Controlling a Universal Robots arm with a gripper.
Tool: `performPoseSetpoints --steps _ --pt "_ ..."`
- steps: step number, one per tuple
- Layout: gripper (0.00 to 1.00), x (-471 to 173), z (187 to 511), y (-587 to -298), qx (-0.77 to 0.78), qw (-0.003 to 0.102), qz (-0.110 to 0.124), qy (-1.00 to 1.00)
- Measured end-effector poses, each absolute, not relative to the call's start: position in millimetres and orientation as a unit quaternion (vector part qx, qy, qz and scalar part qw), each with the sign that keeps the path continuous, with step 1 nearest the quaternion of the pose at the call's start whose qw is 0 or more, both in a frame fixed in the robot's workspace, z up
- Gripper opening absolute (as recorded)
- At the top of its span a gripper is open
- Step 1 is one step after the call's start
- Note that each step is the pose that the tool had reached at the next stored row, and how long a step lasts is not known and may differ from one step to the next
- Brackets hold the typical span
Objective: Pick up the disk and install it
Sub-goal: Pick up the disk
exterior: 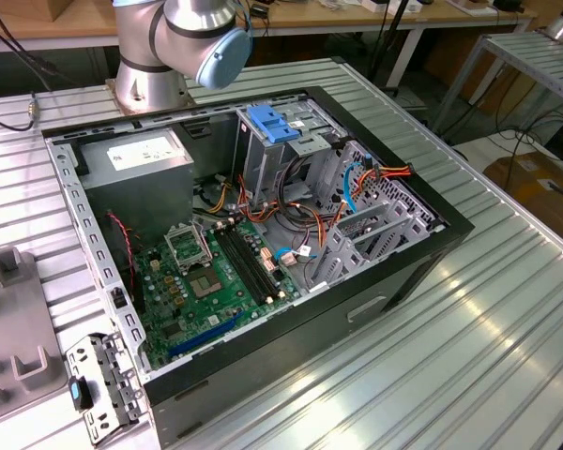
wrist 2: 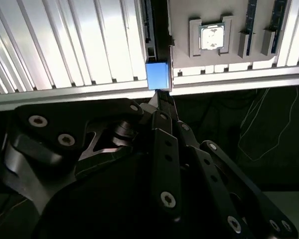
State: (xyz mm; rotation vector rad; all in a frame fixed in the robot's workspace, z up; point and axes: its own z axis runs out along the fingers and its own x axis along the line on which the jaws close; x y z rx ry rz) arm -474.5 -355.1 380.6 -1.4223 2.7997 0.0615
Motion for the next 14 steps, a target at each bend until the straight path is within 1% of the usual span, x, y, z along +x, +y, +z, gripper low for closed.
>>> performPoseSetpoints --steps 9,14 --pt "0.11 -474.5 380.6 -355.1 -0.509 -0.001 0.019 0.861" --pt "0.11 -474.5 380.6 -355.1 -0.512 -0.001 0.019 0.859"
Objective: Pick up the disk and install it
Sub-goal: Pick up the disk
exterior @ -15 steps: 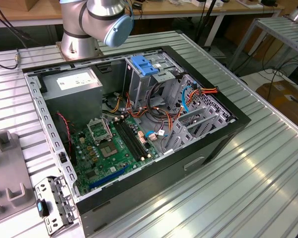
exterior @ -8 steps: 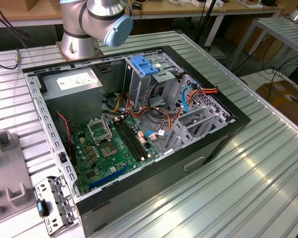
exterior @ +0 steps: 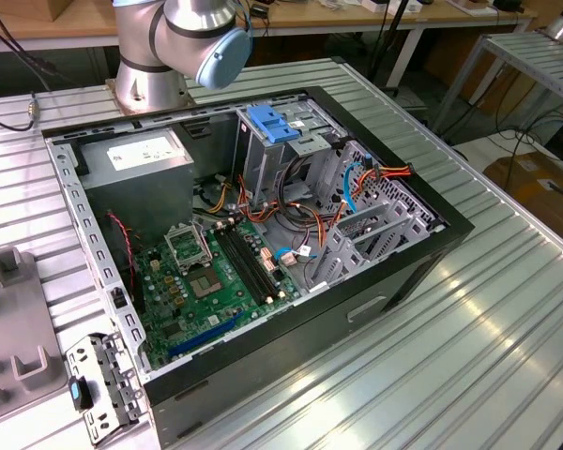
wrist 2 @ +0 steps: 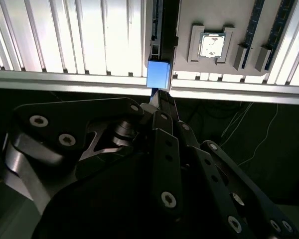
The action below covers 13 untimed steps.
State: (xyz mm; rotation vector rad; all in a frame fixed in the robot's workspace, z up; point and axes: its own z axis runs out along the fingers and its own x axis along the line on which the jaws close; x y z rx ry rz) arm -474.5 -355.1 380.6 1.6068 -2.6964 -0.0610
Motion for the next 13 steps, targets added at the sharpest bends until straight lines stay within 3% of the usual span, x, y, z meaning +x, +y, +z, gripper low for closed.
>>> performPoseSetpoints --steps 13 --pt "0.11 -474.5 380.6 -355.1 0.520 0.001 -0.019 -0.854"
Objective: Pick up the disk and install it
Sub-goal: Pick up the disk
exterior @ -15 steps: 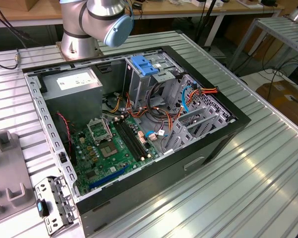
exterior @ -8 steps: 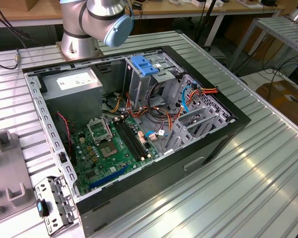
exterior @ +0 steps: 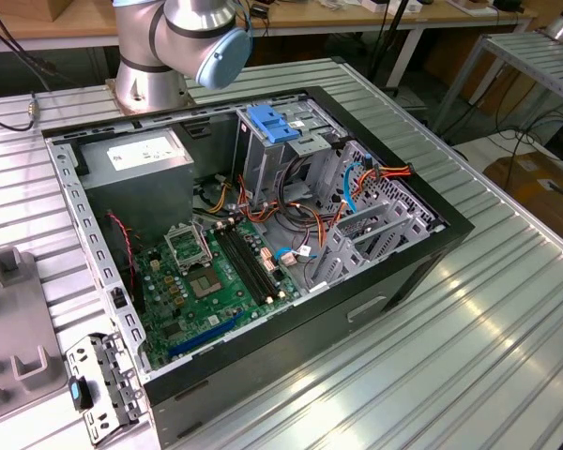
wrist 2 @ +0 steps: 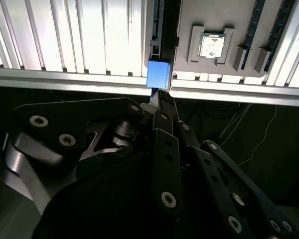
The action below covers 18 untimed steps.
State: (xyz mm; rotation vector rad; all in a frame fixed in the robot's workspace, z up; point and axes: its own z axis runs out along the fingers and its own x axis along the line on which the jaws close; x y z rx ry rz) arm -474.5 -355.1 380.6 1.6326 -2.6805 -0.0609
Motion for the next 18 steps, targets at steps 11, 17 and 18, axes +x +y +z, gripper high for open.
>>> performPoseSetpoints --steps 11,17,18 --pt "0.11 -474.5 380.2 -355.1 0.604 0.003 -0.019 -0.797" --pt "0.11 -474.5 380.1 -355.1 0.634 0.004 -0.019 -0.773" --pt "0.11 -474.5 380.1 -355.1 0.635 0.004 -0.019 -0.773"
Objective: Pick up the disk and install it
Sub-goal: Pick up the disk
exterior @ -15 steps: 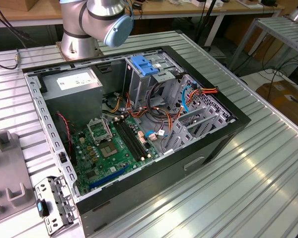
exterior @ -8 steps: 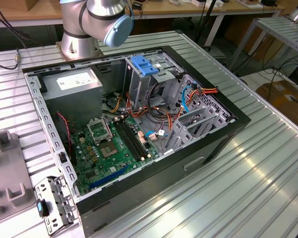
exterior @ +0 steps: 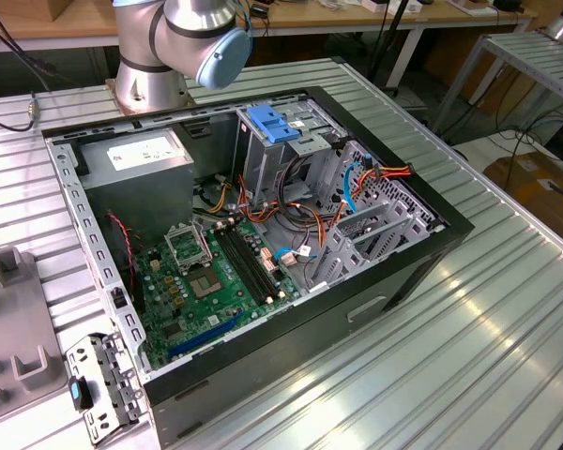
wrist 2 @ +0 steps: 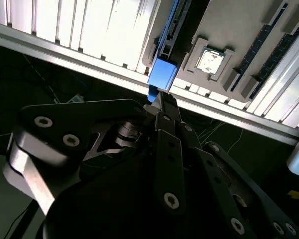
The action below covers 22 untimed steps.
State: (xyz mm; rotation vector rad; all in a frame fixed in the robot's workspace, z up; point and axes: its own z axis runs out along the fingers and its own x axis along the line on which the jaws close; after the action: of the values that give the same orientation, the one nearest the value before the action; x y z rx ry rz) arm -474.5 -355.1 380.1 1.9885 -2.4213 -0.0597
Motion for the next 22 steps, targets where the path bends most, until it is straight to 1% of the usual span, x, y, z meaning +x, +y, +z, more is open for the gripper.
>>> performPoseSetpoints --steps 10,22 --pt "0.11 -474.5 380.1 -355.1 0.636 0.004 -0.019 -0.772" --pt "0.11 -474.5 379.2 -355.1 0.697 0.005 -0.019 -0.717"
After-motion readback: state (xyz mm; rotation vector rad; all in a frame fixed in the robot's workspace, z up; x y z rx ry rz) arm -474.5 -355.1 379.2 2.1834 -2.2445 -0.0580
